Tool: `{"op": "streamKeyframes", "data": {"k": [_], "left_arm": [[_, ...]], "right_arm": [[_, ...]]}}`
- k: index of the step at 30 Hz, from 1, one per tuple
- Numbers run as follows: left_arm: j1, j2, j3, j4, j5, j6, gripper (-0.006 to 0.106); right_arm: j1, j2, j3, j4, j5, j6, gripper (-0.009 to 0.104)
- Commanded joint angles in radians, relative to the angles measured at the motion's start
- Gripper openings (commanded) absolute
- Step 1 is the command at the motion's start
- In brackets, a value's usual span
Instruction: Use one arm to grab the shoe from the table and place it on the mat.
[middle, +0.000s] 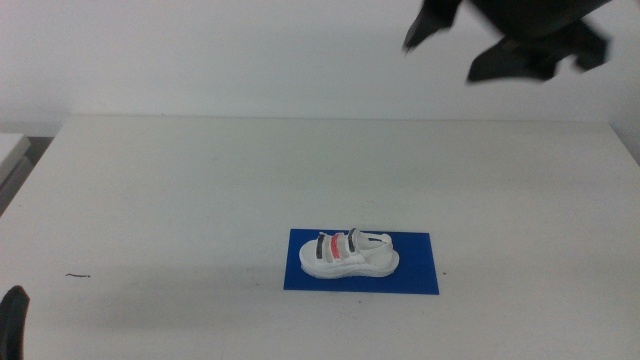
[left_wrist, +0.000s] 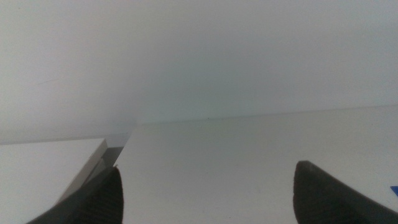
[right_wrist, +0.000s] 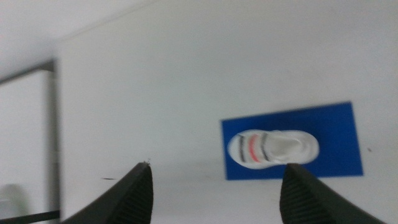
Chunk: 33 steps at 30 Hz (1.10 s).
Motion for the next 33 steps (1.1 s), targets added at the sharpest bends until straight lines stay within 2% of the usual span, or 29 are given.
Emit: {"op": "streamKeyframes", "data": {"k": [1,5,7,8,10,12,15,18,19,21,24,26,29,31,32,33], "left_arm": [[0.0,0.005,0.0,-0.004,-0.012,-0.001,0.094],[0.0,0.005,0.0,-0.004,-0.012,-0.001,0.094],[0.0,0.005,0.0,-0.004,-0.012,-0.001,0.094],[0.0,0.005,0.0,-0.004,-0.012,-0.001,0.094],[0.0,0.005,0.0,-0.004,-0.012,-0.001,0.094],[0.0,0.005,0.0,-0.004,-0.012,-0.001,0.094],[0.0,0.005,0.0,-0.004,-0.012,-0.001,0.094],[0.0,0.005,0.0,-0.004,-0.012,-0.001,0.094],[0.0,0.005,0.0,-0.004,-0.012,-0.001,0.094],[0.0,0.005,0.0,-0.004,-0.012,-0.001,0.094],[0.0,0.005,0.0,-0.004,-0.012,-0.001,0.094],[0.0,0.005,0.0,-0.004,-0.012,-0.001,0.094],[0.0,0.005,0.0,-0.004,-0.012,-0.001,0.094],[0.0,0.005,0.0,-0.004,-0.012,-0.001,0.094],[0.0,0.005,0.0,-0.004,-0.012,-0.001,0.094],[0.0,0.005,0.0,-0.004,-0.012,-0.001,0.094]], "right_arm": [[-0.009,-0.094,0.002,0.005,-0.009,-0.012,0.051],[-0.009,-0.267,0.155,-0.004,-0.112,0.13,0.051],[-0.009,-0.376,0.297,-0.057,-0.178,0.189,0.051],[-0.009,-0.433,0.36,-0.099,-0.222,0.221,0.05],[-0.01,-0.548,0.528,-0.252,-0.335,0.257,0.046],[-0.026,-0.646,0.697,-0.374,-0.417,0.259,0.043],[-0.061,-0.796,0.885,-0.567,-0.472,0.275,0.041],[-0.063,-0.931,0.991,-0.682,-0.46,0.273,0.042],[-0.063,-0.97,1.021,-0.684,-0.462,0.262,0.042],[-0.065,-1.026,1.067,-0.648,-0.455,0.127,0.042],[-0.107,-1.098,1.12,-0.453,-0.476,-0.302,0.042],[-0.173,-1.143,1.164,-0.354,-0.547,-0.468,0.042],[-0.352,-1.201,1.272,-0.224,-0.712,-0.624,0.042],[-0.5,-1.228,1.357,-0.065,-0.802,-0.747,0.042],[-0.559,-1.233,1.398,-0.008,-0.839,-0.786,0.042],[-0.629,-1.239,1.436,0.019,-0.878,-0.819,0.042]]}}
